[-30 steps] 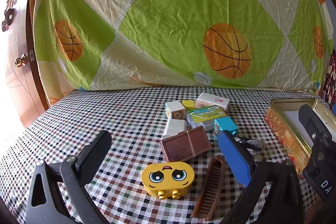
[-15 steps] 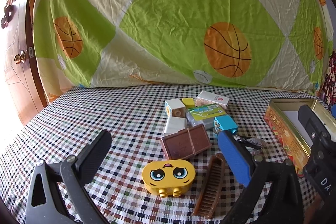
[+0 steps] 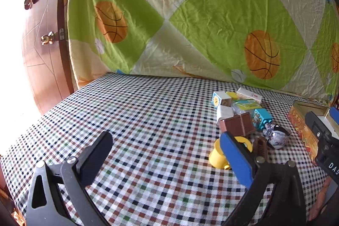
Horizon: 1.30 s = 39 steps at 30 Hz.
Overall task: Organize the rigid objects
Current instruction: 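Grasp the brown comb with the right tool while the left tool approaches the yellow face block, then grasp the yellow face block with the left tool while the right tool carries the comb to the tray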
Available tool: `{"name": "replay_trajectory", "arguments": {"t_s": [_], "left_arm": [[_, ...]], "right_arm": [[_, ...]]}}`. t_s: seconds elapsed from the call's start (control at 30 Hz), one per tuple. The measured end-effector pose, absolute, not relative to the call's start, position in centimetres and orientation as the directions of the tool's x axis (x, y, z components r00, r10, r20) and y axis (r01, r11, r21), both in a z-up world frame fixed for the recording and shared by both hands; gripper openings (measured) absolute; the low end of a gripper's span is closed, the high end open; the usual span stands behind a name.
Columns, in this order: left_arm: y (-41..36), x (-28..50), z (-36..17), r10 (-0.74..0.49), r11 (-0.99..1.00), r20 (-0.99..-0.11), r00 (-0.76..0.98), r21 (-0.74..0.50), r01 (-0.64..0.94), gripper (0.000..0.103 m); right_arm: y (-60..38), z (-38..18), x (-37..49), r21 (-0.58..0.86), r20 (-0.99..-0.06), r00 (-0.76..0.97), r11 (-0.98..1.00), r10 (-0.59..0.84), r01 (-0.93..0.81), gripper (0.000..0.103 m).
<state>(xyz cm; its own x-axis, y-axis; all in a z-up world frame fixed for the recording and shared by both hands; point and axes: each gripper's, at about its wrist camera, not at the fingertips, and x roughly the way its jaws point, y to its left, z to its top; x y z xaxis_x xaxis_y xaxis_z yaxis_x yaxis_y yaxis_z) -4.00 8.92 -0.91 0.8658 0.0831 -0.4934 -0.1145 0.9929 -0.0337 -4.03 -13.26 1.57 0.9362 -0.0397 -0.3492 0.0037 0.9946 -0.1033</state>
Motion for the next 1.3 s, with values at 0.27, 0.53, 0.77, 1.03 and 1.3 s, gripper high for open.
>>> {"name": "replay_trajectory", "arguments": {"t_s": [0.27,0.53,0.77,1.03,1.3], "left_arm": [[10.4,-5.2,-1.7,0.067,0.994,-0.542,0.838,-0.039,-0.105,0.102],[10.7,-5.6,-1.7,0.084,0.995,-0.559,0.825,0.002,-0.1,0.102],[10.9,-4.6,-1.6,0.046,0.997,-0.589,0.807,-0.025,-0.075,0.102],[8.0,-3.2,-1.2,-0.032,0.999,-0.602,0.798,-0.001,0.039,0.102],[2.7,0.4,-1.9,-0.125,0.99,-0.646,0.753,-0.037,0.133,0.102]], "right_arm": [[-10.6,-1.0,-1.3,0.027,-0.595,0.793,0.99,0.13,-0.142,0.085],[-7.8,-4.0,1.4,0.048,-0.756,0.637,0.984,0.148,-0.171,0.075],[-6.9,-5.0,1.8,0.006,-0.793,0.59,0.969,0.154,-0.246,0.047],[-10.5,-3.9,-0.3,0.082,-0.757,0.59,0.937,0.28,-0.34,0.027],[-14.3,-1.3,-1.7,0.08,-0.626,0.732,0.956,0.268,-0.282,0.027]]}}
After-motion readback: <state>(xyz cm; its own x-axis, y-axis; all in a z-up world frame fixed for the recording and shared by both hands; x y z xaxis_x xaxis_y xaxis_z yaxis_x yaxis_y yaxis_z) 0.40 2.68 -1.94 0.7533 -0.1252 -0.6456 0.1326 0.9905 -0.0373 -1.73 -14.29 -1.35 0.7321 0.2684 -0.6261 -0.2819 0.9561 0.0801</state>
